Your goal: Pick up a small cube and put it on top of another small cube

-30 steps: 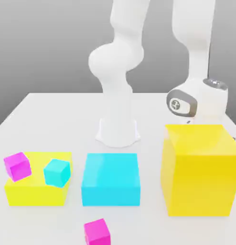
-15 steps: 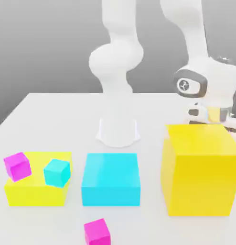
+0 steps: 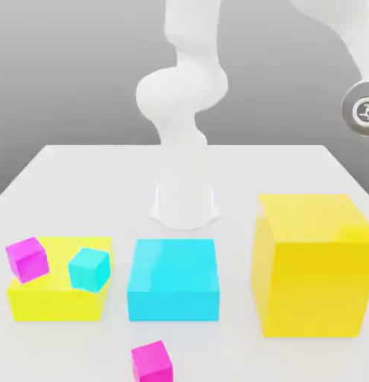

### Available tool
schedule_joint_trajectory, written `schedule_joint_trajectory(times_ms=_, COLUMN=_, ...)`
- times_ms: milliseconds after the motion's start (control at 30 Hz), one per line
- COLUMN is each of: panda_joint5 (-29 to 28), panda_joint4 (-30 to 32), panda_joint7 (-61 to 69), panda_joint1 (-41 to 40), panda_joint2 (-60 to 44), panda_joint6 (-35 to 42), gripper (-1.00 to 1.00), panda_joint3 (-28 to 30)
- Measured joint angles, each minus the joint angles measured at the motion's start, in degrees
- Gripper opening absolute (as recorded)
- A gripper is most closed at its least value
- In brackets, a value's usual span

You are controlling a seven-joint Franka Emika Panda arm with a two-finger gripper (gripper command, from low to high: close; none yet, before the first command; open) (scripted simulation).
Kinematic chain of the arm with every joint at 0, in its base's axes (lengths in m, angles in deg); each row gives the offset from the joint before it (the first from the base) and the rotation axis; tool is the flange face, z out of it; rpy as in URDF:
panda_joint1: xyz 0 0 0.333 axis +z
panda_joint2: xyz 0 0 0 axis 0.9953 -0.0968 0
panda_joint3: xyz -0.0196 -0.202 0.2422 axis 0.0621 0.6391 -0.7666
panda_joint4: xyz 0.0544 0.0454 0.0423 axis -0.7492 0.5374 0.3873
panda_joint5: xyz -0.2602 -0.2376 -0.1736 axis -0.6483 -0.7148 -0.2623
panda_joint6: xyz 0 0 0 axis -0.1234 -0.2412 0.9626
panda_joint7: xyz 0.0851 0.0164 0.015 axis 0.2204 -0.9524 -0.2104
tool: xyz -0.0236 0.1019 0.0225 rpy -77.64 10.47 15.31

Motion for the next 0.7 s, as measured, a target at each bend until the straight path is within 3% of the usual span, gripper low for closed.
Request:
schedule_joint_trajectory(times_ms=367, panda_joint5=-12.4, panda_joint4=5.2, panda_joint7=2.2, panda_joint1=-29.1, panda_joint2=11.4, panda_joint6=13.6, gripper=-1.0, panda_joint3=15.0)
schedule_joint_trajectory(times_ms=700, panda_joint5=-10.9, panda_joint4=18.5, panda_joint7=-6.4, panda_joint1=-44.3, panda_joint2=25.1, panda_joint6=18.5, gripper=-1.0, panda_joint3=25.7)
